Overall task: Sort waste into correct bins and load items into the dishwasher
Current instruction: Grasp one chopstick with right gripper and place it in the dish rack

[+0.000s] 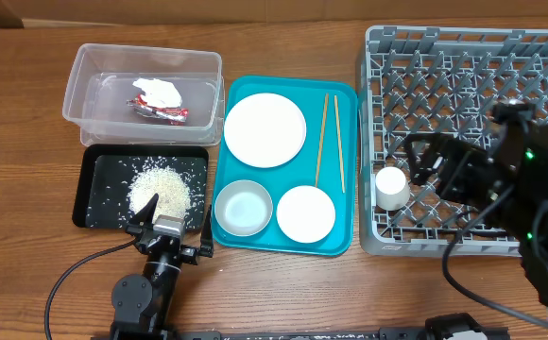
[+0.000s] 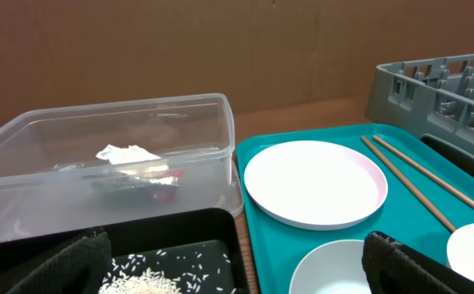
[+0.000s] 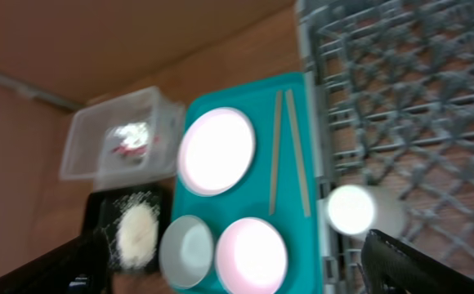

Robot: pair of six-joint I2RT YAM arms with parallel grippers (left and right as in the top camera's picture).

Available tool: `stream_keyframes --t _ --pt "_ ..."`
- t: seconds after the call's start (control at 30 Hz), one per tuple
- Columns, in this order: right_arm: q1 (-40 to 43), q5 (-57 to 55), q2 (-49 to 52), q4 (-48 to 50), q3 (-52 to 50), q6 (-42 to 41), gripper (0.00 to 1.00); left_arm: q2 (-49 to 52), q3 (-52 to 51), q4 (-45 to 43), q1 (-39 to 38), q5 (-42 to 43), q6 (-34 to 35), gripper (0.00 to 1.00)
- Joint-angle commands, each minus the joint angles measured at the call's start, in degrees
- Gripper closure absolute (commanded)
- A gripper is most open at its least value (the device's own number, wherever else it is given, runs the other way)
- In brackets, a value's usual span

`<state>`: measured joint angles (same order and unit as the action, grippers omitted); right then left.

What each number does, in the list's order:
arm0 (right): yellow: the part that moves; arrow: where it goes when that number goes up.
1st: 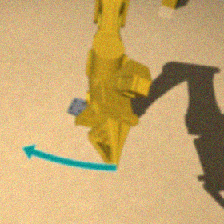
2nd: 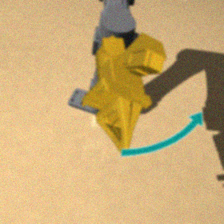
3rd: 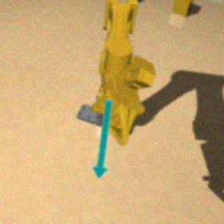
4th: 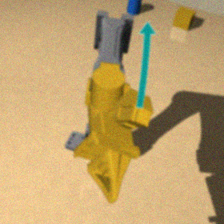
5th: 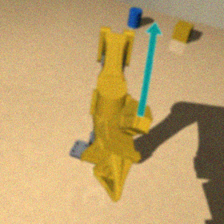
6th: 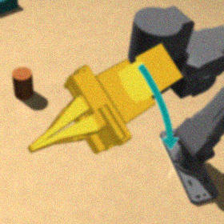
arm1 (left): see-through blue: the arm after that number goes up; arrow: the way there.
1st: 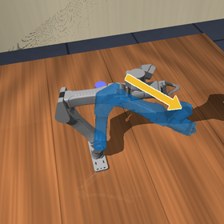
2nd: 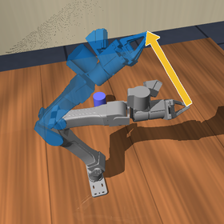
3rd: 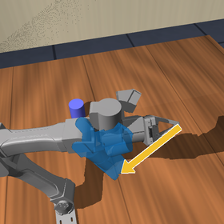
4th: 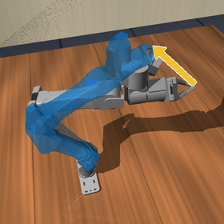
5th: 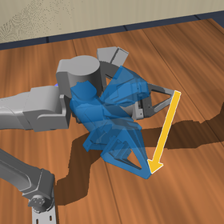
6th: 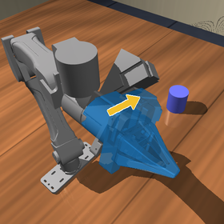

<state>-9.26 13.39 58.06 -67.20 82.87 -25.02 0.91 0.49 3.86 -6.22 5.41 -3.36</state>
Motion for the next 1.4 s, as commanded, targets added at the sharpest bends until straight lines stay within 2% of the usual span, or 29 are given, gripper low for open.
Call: stream_keyframes --t 0.0,0.1,0.2,0.3,0.4,0.47,0.63,0.73,0.83,0.97,1.13,1.17,1.2,1.37 --pt "-5.33 4.28 6.49 -0.15 0.66 0.09 0.0 -0.26 -0.22 0.11 0.37 0.37 0.33 0.0" --pt "-12.33 -2.25 14.16 -0.39 0.66 0.09 0.0 -0.26 -0.22 0.11 0.37 0.37 0.35 0.0" --pt "-17.31 -11.32 22.49 0.11 0.66 -1.07 0.13 -0.26 -0.22 0.11 0.37 0.37 0.33 0.0" --pt "-18.03 -15.61 28.52 2.8 0.66 -2.69 0.16 -0.26 -0.22 0.11 0.37 0.37 0.35 0.0" --pt "-18.01 -15.89 34.4 7.56 0.66 -2.69 0.29 -0.26 -0.22 0.11 0.37 0.37 0.33 0.0" --pt "-18.1 -15.91 37.86 10.71 0.63 -2.64 0.35 -0.26 -0.22 0.11 0.37 0.37 0.33 0.0" --pt "-18.12 -15.65 46.05 16.31 0.61 -1.86 0.36 -0.26 -0.22 0.11 0.37 0.37 0.33 0.0" --pt "-18.12 -15.78 50.01 17.77 0.61 -1.57 0.42 -0.26 -0.22 0.11 0.37 0.37 0.35 0.0" --pt "-18.1 -16.33 53.27 18.82 0.61 -1.62 0.43 -0.26 -0.22 0.11 0.37 0.37 0.35 0.0" --pt "-18.01 -16.33 56.61 20.2 0.28 -1.6 0.5 -0.26 -0.22 0.11 0.37 0.37 0.35 0.0" --pt "-18.36 -16.33 61.31 21.97 -0.28 -1.6 0.62 -0.26 -0.22 0.11 0.37 0.37 0.33 0.0" --pt "-18.38 -16.35 61.9 21.94 -0.28 -1.6 0.67 -0.26 -0.22 0.11 0.37 0.37 0.33 0.0" --pt "-18.38 -16.33 62.36 21.51 -0.31 -1.62 0.8 -0.26 -0.22 0.11 0.37 0.37 0.33 0.0" --pt "-17.99 -17.88 60.85 19.56 0.81 -1.6 0.94 -0.26 -0.22 0.11 0.37 0.37 0.33 0.0"
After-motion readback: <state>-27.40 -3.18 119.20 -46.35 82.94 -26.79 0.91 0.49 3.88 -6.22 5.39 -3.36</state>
